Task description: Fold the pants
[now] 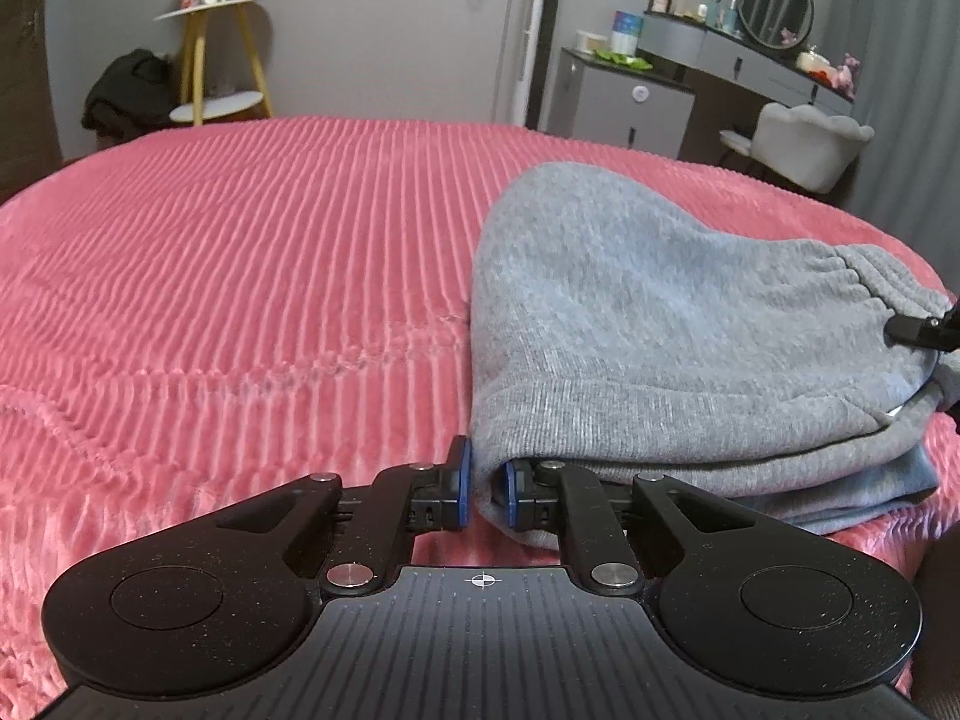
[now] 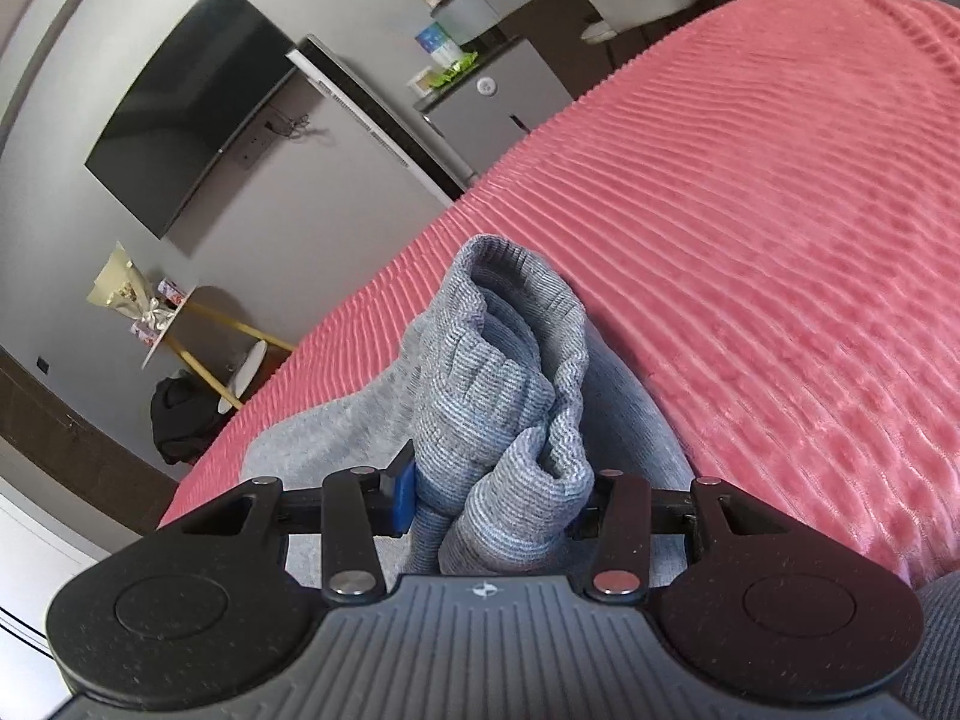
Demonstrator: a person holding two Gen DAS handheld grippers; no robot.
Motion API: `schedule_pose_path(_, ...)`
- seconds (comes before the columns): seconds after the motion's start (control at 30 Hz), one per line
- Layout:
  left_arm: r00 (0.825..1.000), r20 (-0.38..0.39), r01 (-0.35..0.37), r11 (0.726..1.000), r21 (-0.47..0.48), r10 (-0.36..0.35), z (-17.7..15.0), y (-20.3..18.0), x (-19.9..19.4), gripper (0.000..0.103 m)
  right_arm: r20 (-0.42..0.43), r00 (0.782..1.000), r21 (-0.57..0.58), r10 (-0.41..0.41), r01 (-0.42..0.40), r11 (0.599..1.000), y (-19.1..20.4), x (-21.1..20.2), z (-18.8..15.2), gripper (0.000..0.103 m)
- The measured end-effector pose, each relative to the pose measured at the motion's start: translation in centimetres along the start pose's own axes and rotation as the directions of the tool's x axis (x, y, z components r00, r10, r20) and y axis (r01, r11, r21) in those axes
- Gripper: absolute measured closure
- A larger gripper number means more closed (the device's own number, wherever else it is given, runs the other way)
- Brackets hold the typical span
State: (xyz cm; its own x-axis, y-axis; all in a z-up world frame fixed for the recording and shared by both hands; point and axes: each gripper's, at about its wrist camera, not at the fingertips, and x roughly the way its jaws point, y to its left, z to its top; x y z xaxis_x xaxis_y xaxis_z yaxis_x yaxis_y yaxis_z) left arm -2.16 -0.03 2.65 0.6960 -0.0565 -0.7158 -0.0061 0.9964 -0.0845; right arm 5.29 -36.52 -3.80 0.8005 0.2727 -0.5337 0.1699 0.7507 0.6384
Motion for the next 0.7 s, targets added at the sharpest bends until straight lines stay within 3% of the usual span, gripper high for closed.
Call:
schedule_pose_path(0.2, 0.999, -0.022, 0.030, 0.998, -0.055, -0.031, 0.1, 0.6, 0.1, 0.089, -0.076, 0.997, 0.051, -0.014, 0.018, 0.999, -1.1, 0.7, 0.3, 0.054)
schedule_pose_path(0.3, 0.997, -0.043, 0.051, 0.992, -0.118, -0.057, 0.3, 1.3, 0.0, 0.080, -0.115, 0.993, 0.072, -0.014, 0.022, 0.997, -1.3, 0.6, 0.2, 0.044)
schedule_pose_path(0.43, 0.987, -0.071, 0.119, 0.960, -0.254, -0.141, 0.4, 2.9, 0.0, 0.071, -0.147, 0.989, 0.114, 0.022, -0.005, 0.993, -2.1, -0.1, 0.0, 0.040)
schedule_pose_path(0.53, 0.949, -0.088, 0.244, 0.882, -0.403, -0.303, 0.2, 4.5, 0.5, 0.066, -0.171, 0.983, 0.175, 0.064, -0.033, 0.984, -3.0, -0.2, -0.4, 0.034)
schedule_pose_path(0.63, 0.907, -0.076, 0.339, 0.824, -0.453, -0.414, 0.0, 4.8, 0.5, 0.055, -0.172, 0.983, 0.175, 0.069, -0.039, 0.984, -3.2, 0.0, -0.8, 0.033)
schedule_pose_path(0.7, 0.866, -0.071, 0.403, 0.775, -0.487, -0.495, -0.1, 4.8, 0.8, 0.054, -0.162, 0.983, 0.181, 0.086, -0.056, 0.982, -3.5, 0.3, -1.1, 0.031)
